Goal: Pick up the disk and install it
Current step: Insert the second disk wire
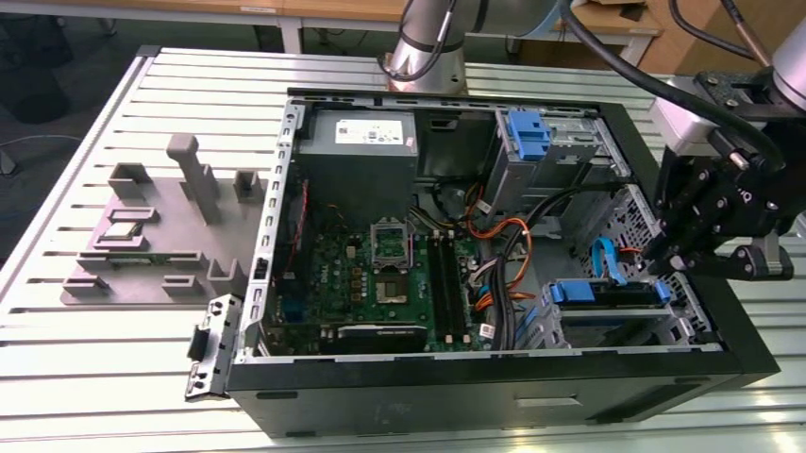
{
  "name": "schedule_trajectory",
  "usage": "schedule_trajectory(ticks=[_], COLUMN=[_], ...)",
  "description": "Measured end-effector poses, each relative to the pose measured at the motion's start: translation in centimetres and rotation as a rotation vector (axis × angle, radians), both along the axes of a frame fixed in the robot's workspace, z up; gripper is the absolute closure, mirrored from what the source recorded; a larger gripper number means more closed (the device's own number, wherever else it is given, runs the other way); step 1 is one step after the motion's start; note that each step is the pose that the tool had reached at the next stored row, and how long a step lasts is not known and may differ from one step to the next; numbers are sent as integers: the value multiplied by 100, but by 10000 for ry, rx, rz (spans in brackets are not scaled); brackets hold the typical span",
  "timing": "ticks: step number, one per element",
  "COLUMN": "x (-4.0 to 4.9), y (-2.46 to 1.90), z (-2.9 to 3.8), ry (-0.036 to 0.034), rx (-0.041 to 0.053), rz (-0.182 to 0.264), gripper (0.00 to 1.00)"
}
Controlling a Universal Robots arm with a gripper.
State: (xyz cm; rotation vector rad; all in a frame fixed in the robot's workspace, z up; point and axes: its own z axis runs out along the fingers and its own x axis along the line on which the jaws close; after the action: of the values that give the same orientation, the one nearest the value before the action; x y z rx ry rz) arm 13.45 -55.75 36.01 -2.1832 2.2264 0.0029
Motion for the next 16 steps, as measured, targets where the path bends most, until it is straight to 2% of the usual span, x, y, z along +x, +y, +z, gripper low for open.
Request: schedule_trajectory(ticks=[4,16], x=[54,108], y=[17,36], z=[-1,-14], ry=[0,0], rx=[-1,-2], rz=[1,-1], gripper=[76,76])
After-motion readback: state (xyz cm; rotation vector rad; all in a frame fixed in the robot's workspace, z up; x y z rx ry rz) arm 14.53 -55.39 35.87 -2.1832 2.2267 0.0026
